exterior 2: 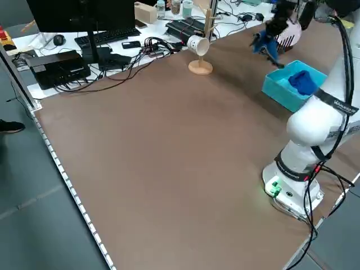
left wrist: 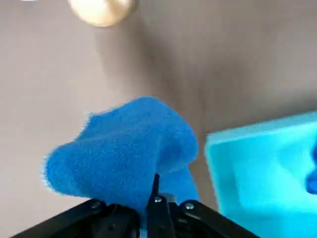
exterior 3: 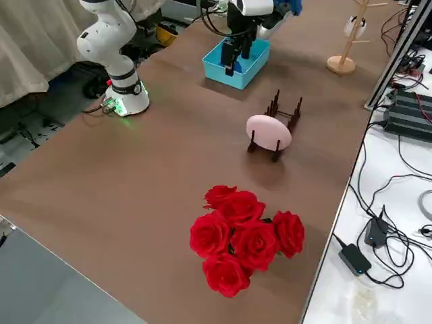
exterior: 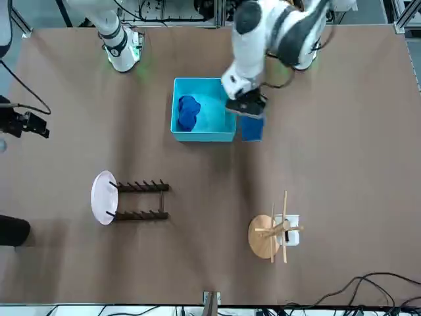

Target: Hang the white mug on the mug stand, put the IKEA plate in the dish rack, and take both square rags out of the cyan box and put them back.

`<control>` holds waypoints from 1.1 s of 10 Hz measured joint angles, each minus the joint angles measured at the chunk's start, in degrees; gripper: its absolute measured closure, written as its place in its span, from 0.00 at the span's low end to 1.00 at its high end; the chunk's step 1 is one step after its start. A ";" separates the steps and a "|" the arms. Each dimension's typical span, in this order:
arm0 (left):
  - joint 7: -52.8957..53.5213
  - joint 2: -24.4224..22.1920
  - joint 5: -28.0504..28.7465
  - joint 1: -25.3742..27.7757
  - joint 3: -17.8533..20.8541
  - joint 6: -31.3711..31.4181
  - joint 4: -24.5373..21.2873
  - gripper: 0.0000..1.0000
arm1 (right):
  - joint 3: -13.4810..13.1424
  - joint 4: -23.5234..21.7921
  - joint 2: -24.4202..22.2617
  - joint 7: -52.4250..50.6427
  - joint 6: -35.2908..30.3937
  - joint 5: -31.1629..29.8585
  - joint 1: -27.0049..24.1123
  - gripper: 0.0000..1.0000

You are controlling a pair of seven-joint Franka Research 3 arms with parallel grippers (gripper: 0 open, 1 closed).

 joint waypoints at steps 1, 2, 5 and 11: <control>3.23 -0.02 -1.43 0.10 3.37 -0.07 -0.85 0.96 | 0.10 -0.08 -0.01 -0.31 -1.77 0.14 0.87 0.01; 7.10 0.10 -2.86 0.14 6.81 -0.07 -1.98 0.96 | 0.13 -0.16 -0.01 -0.47 -3.06 0.28 2.58 0.01; 17.08 1.75 -4.05 2.03 15.97 -0.12 -5.75 0.96 | 0.29 -0.31 -0.02 -0.43 -6.37 0.50 10.13 0.01; 23.62 19.73 -4.12 11.79 19.15 15.97 -6.50 0.96 | 0.55 -5.96 0.98 0.19 1.10 0.97 30.88 0.01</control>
